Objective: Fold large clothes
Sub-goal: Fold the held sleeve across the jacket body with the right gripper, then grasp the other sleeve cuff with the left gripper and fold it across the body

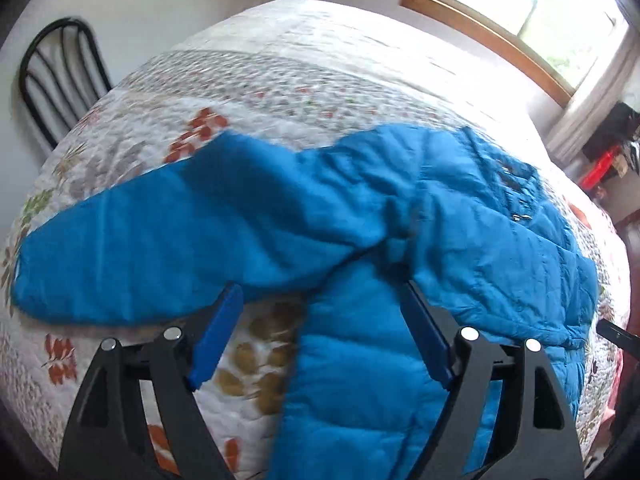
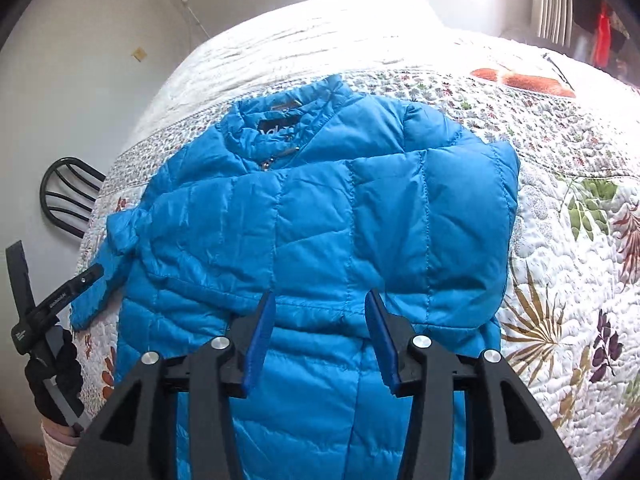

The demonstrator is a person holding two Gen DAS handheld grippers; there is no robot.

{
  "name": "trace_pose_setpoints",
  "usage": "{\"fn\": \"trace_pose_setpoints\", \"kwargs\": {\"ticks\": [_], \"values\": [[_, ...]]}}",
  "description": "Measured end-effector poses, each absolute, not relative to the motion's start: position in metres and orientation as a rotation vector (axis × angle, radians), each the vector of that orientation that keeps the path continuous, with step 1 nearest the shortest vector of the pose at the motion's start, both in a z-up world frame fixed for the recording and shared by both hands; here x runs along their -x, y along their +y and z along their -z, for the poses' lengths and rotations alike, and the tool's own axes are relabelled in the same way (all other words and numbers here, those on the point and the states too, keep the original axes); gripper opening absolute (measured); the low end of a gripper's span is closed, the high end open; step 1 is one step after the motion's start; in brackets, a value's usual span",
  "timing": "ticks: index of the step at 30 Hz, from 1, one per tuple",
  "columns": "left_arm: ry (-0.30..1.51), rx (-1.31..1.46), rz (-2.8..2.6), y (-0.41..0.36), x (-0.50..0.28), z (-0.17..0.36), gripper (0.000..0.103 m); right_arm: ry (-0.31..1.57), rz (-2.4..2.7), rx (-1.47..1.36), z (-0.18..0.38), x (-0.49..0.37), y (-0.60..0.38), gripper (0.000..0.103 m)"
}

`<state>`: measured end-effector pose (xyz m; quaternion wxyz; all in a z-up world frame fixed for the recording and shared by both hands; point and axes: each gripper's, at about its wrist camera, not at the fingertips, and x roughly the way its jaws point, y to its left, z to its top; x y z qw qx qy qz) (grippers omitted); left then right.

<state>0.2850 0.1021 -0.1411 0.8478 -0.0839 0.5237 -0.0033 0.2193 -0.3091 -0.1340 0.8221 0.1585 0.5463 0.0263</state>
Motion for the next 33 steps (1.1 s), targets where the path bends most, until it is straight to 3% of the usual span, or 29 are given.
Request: {"fn": "trace_pose_setpoints", "kwargs": {"ticks": [9,22,26,28,30,33], "values": [[1.126,0.5,-0.428,0.306,-0.227,0.179,0.078,1.23,-0.12,-0.341,0.16,-0.228,-0.26,0.047],[1.018,0.854,-0.523,0.418,-0.22,0.214,0.078,1.27,-0.047,-0.297,0.186,-0.261,-0.237,0.047],[1.031,0.8,-0.549,0.419,-0.231,0.217,0.065,1.292,-0.023,-0.291,0.195,-0.268,-0.235,0.047],[1.021,0.78,-0.541,0.418,-0.235,0.215,0.046,1.297,-0.012,-0.288,0.2,-0.27,-0.234,0.048],[1.0,0.772,-0.542,0.417,-0.24,0.212,0.034,1.301,-0.004,-0.288,0.203,-0.271,-0.234,0.048],[0.955,0.78,-0.522,0.417,-0.241,0.205,0.025,1.305,-0.003,-0.29,0.204,-0.271,-0.233,0.048]]}}
